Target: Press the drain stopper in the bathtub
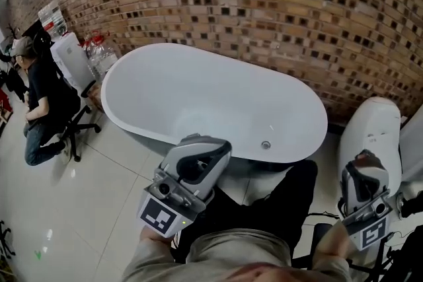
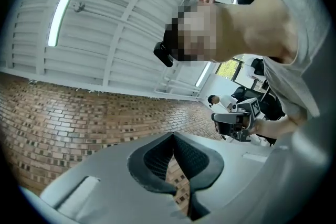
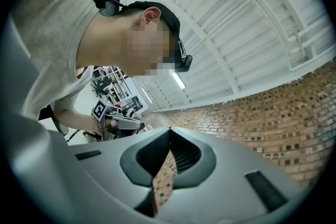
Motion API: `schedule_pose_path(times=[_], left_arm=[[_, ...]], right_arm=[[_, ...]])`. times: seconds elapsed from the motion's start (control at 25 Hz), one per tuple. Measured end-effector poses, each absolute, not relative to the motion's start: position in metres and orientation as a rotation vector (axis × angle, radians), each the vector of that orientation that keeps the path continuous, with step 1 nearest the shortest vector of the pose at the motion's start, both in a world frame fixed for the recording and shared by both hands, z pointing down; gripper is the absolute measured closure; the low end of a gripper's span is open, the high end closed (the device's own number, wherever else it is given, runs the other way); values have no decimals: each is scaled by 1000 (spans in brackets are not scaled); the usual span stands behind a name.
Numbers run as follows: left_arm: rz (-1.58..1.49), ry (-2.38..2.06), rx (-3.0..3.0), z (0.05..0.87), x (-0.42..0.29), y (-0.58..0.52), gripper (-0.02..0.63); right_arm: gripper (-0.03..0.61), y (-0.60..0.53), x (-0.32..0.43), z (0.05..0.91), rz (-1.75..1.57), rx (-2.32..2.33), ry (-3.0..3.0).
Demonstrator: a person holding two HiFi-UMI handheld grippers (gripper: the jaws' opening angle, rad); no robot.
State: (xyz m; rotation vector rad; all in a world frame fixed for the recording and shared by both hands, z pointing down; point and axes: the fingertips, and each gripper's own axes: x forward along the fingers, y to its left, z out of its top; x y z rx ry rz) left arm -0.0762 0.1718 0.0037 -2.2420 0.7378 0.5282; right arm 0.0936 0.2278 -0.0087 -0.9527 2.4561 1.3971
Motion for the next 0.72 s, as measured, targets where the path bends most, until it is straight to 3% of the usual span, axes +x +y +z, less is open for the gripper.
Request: schedule_pose_path(times=[0.72], left_arm=[[476, 675, -2201, 5, -56, 186, 609]], right_arm=[[578, 239, 99, -15, 1497, -960, 2395]])
